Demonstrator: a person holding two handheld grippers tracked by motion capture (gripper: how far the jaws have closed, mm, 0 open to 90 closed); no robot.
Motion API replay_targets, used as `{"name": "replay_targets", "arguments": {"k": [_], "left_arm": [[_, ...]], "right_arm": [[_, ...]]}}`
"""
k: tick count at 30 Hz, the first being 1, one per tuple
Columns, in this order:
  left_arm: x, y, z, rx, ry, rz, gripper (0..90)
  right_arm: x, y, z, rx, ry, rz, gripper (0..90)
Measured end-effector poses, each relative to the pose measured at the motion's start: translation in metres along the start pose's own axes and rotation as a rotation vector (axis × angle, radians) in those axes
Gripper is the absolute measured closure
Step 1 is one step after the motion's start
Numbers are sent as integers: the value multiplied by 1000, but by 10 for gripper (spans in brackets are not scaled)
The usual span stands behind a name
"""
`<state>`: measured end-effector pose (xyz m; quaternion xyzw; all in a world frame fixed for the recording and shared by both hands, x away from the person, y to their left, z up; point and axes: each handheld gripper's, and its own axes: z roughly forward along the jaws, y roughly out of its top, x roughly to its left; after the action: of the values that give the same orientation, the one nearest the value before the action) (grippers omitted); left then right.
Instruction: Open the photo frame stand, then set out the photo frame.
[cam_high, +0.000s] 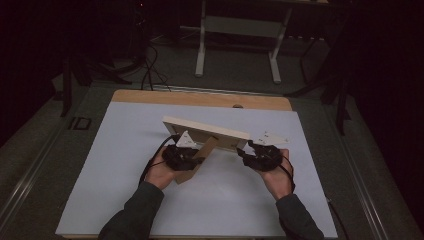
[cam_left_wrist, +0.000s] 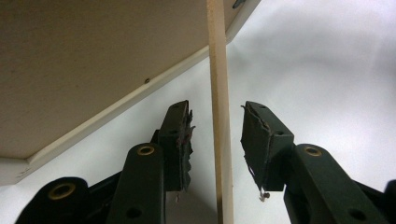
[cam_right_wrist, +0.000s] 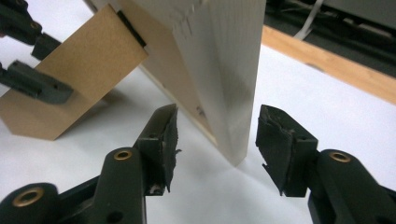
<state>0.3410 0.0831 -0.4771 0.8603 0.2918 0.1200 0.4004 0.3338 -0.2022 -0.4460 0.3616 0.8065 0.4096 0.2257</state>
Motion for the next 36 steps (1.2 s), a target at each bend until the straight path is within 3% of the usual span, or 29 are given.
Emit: {"name": "replay_targets", "arguments": {"k": [15,17,25,30,36], "left_arm": [[12,-9,-26,-86,-24,-76,600],[12,-10,-30,-82,0,-69,599],[13,-13,-38,-116,17,-84,593],[13,-13,-45,-141,102,-92,614],[19,-12,-53,-162,132,-131,642]], "right_arm": [[-14,-13,-9,46,28,10,439],[-15,-15,-9,55,29,6,457],[-18,-20,-12,65,45,8,527],[-23,-22,-11,83,45,12,610],[-29,-21,-11,76,3,56,719]]}}
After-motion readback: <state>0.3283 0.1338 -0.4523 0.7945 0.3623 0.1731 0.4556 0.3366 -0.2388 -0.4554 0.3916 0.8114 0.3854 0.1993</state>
